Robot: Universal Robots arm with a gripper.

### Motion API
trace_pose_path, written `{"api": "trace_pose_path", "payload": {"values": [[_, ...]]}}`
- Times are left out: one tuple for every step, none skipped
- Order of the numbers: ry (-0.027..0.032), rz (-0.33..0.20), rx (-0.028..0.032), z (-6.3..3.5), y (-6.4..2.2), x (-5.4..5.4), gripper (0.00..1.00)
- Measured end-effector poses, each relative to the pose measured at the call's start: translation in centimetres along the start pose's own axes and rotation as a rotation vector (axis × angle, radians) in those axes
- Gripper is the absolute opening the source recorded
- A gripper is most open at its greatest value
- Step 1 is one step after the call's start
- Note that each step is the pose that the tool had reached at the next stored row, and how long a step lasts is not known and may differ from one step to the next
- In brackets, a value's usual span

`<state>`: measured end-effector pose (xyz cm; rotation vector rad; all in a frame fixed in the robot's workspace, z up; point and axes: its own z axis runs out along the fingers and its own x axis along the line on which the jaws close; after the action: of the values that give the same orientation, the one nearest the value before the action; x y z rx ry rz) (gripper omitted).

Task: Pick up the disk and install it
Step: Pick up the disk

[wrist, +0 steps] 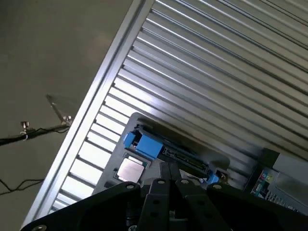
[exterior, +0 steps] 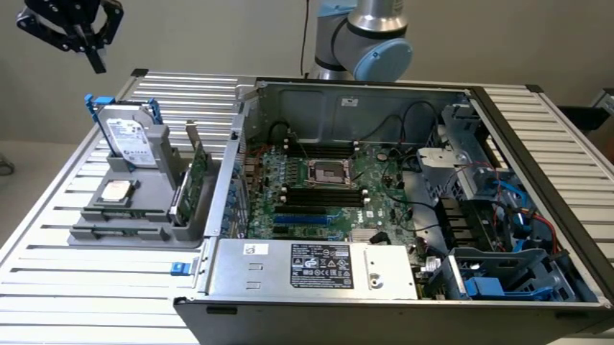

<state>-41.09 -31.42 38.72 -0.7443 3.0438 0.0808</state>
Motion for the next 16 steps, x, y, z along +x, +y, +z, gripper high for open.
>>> {"api": "trace_pose_path", "payload": {"values": [[0.0008, -0.018, -0.0003, 0.01, 0.0, 0.0, 0.11], [0.0018, -0.036, -0.0007, 0.01, 0.0, 0.0, 0.11], [0.0025, -0.054, -0.001, 0.02, 0.0, 0.0, 0.11], [0.0036, -0.074, -0.0014, 0.02, 0.0, 0.0, 0.11], [0.0044, -0.091, -0.0017, 0.03, 0.0, 0.0, 0.11], [0.0053, -0.109, -0.0021, 0.03, 0.0, 0.0, 0.11], [0.0062, -0.127, -0.0024, 0.03, 0.0, 0.0, 0.11], [0.007, -0.145, -0.0028, 0.04, 0.0, 0.0, 0.11], [0.0079, -0.163, -0.0031, 0.04, 0.0, 0.0, 0.11], [0.0088, -0.181, -0.0034, 0.05, 0.0, 0.0, 0.11], [0.0096, -0.2, -0.0038, 0.06, 0.0, 0.0, 0.11], [0.0106, -0.218, -0.0042, 0.06, 0.0, 0.0, 0.11], [0.0114, -0.236, -0.0045, 0.06, 0.0, 0.0, 0.11], [0.0123, -0.254, -0.0048, 0.07, 0.0, 0.0, 0.11], [0.0132, -0.272, -0.0052, 0.07, 0.0, 0.0, 0.11], [0.0141, -0.291, -0.0055, 0.08, -0.01, 0.0, 0.11]]}}
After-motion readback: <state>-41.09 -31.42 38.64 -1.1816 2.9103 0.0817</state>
